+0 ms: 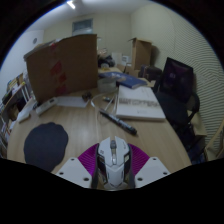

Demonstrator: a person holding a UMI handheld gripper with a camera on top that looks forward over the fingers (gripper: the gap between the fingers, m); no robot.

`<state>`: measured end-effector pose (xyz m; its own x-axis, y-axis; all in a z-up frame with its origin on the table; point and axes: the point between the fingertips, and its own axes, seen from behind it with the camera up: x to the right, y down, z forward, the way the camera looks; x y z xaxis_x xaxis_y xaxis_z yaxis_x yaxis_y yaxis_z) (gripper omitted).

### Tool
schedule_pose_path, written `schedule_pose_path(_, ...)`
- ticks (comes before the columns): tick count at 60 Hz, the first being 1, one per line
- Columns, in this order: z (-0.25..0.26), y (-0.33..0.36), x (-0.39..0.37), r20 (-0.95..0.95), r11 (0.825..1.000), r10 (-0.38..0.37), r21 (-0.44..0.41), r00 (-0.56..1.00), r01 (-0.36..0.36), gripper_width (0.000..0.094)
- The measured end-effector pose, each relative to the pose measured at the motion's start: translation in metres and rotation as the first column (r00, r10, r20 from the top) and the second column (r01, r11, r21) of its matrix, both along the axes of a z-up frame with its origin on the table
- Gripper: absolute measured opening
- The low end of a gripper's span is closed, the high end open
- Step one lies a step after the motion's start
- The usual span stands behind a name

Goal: Arrange mouse

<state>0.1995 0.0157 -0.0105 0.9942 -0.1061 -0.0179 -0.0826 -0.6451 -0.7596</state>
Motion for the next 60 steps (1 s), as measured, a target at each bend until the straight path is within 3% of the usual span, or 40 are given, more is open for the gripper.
schedule_pose_path(5,0.049,0.006,-0.011,-0.034,0.997,-0.002,0.083,0.999,0.005,0.0412)
schedule_pose_path(10,0.114,0.022,-0.033,-0.072,0.982,-0.004,0.187,0.997,0.018,0.0411)
schedule_pose_path(17,0.184,0.030,-0.085,-0.027,0.951,0.046,0.308,0.999,-0.035,0.0408)
schedule_pose_path(22,0.188,0.040,-0.145,-0.012,0.936,0.110,0.336,0.994,-0.099,0.0408)
schedule_pose_path(26,0.162,0.043,-0.187,-0.024,0.939,0.127,0.326,0.992,-0.112,0.0408)
schedule_pose_path(31,0.114,0.046,-0.222,-0.008,0.959,0.152,0.245,0.988,-0.145,0.0410)
schedule_pose_path(44,0.011,0.038,-0.244,-0.030,0.990,0.124,0.076,0.992,-0.121,0.0412)
schedule_pose_path(46,-0.004,0.032,-0.243,-0.029,0.992,0.126,0.034,0.992,-0.125,0.0403)
schedule_pose_path(47,-0.001,0.037,-0.242,-0.014,0.989,0.129,0.074,0.991,-0.128,0.0397)
schedule_pose_path(50,-0.004,0.036,-0.242,0.015,0.987,0.151,0.060,0.988,-0.152,0.0417)
schedule_pose_path(60,-0.002,0.032,-0.249,-0.052,0.983,0.179,-0.019,0.982,-0.180,0.0582)
